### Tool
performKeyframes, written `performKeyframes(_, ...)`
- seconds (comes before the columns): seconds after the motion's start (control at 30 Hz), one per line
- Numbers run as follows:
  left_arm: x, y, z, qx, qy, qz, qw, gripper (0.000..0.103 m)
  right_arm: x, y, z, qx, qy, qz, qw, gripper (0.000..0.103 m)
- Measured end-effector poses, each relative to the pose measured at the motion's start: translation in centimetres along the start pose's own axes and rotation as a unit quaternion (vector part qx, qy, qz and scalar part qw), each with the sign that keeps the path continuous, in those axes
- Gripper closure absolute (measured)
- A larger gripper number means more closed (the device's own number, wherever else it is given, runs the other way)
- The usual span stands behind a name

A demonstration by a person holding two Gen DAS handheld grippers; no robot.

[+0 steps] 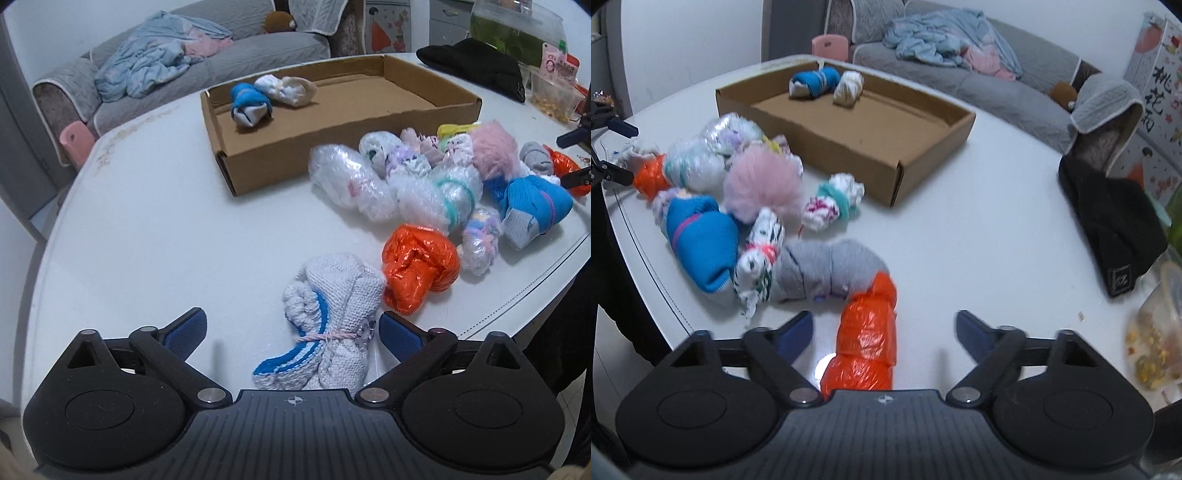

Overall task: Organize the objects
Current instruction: 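Grasp the white towel bundle with left gripper while right grasps orange bag bundle, then carry both bundles into the tray and release them beside the rolls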

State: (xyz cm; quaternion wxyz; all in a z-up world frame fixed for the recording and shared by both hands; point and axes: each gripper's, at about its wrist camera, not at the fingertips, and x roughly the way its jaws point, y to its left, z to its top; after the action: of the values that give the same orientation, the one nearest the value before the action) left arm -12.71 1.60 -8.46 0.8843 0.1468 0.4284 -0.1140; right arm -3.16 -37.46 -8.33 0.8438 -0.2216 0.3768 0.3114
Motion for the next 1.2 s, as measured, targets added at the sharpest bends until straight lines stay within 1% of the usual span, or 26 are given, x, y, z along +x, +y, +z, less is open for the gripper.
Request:
performKeyframes(0.03,0.2,0.0,-0.1,0.000,0.001,0.000,1.0000,0.007,0.2,0.0,0.0,0.003,0.004,-0.001,1.000,0.035)
performKeyframes(0.07,0.3,0.0,-0.1,-0.003,0.001,-0.007,1.0000,0.011,0.4,0.0,-0.1,0.005,0.007,-0.002,1.000,0.038)
performKeyframes(0.1,0.2,0.2,-0.1,-0.008,-0.003,-0.015,0.9999,0.016,0.5,0.1,-0.3,0.008,0.010,0.000,1.000,0.043)
performKeyframes(0.17,0.3,0.4,0.0,-0.017,-0.002,-0.021,0.9996,0.019,0.4,-0.1,-0.4,0.015,0.007,0.011,1.000,0.049)
performKeyframes(0.23,0.3,0.6,-0.1,-0.024,-0.001,-0.028,0.9993,0.021,0.2,-0.3,-0.5,0.025,0.005,0.015,1.000,0.061)
performKeyframes(0.27,0.2,0.5,-0.1,-0.023,-0.001,-0.031,0.9993,0.024,0.1,-0.5,-0.5,0.032,0.005,0.020,0.999,0.065)
performKeyframes(0.3,0.2,0.5,0.0,-0.022,-0.002,-0.038,0.9990,0.032,0.1,-0.4,-0.9,0.036,0.003,0.024,0.999,0.072)
performKeyframes(0.33,0.1,0.5,0.0,-0.024,-0.003,-0.048,0.9985,0.036,0.0,-0.4,-1.1,0.038,0.004,0.027,0.999,0.075)
performKeyframes(0.4,0.1,0.8,0.0,-0.040,-0.002,-0.066,0.9970,0.050,0.0,-0.4,-1.2,0.040,0.005,0.030,0.999,0.077)
performKeyframes(0.43,0.0,0.8,-0.1,-0.045,-0.004,-0.058,0.9973,0.053,0.0,-0.4,-1.2,0.041,0.006,0.031,0.999,0.078)
performKeyframes(0.5,0.0,0.9,0.0,-0.052,-0.005,-0.057,0.9970,0.056,-0.1,-0.7,-1.2,0.048,0.007,0.031,0.998,0.078)
performKeyframes(0.7,-0.8,1.8,1.0,-0.075,-0.013,-0.053,0.9957,0.058,-0.6,-1.6,-0.9,0.062,0.007,0.031,0.998,0.078)
performKeyframes(0.87,-1.8,3.4,3.4,-0.095,-0.025,-0.038,0.9945,0.057,-2.3,-2.7,0.7,0.061,-0.013,0.025,0.998,0.078)
performKeyframes(0.93,-2.1,4.1,4.9,-0.105,-0.031,-0.038,0.9933,0.057,-2.9,-3.1,2.0,0.058,-0.025,0.021,0.998,0.078)
performKeyframes(1.07,-2.3,5.0,8.9,-0.107,-0.047,-0.031,0.9927,0.057,-3.6,-3.0,5.6,0.037,-0.052,0.023,0.998,0.078)
performKeyframes(1.2,-1.4,5.4,13.1,-0.105,-0.057,-0.032,0.9923,0.057,-3.1,-2.5,10.0,0.024,-0.079,0.042,0.996,0.078)
